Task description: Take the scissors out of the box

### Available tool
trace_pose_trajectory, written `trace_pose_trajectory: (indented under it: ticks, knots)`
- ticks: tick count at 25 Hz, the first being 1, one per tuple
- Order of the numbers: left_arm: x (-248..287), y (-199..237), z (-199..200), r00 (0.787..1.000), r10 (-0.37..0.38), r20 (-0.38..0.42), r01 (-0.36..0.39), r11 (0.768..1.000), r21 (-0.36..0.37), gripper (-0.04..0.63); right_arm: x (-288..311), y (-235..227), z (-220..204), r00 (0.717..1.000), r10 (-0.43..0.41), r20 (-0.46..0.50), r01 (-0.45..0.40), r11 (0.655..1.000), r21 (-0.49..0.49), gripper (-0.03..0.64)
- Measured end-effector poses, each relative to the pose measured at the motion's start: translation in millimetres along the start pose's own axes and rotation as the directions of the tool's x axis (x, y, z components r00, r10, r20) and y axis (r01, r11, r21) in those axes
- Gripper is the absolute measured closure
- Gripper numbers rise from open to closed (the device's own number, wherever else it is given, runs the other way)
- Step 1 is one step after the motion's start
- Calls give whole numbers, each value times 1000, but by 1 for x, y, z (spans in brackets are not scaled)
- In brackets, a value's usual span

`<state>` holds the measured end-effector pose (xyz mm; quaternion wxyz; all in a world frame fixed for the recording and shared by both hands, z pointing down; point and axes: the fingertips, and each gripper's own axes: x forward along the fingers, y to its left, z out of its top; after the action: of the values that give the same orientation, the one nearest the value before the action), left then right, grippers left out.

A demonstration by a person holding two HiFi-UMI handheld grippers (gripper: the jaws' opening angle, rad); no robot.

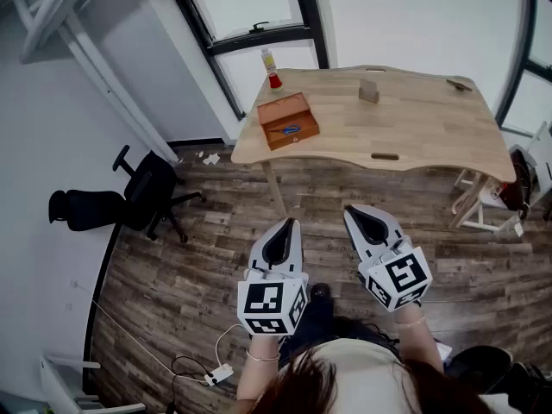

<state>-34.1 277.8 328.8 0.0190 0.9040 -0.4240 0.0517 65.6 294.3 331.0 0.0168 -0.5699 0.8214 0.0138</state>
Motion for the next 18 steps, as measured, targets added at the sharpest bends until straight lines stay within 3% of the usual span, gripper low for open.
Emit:
trace_pose_trajectory:
  ticks: [8, 18]
  knots:
    - [25, 4, 3, 1000, -18, 2, 18, 1000, -2, 577, 13, -15, 3, 1000, 12, 27, -13, 999, 40, 591]
    - [76, 33, 2, 999, -38, 0, 38, 999, -17, 577, 63, -40, -10, 1000, 9, -22, -9, 1000, 20, 591]
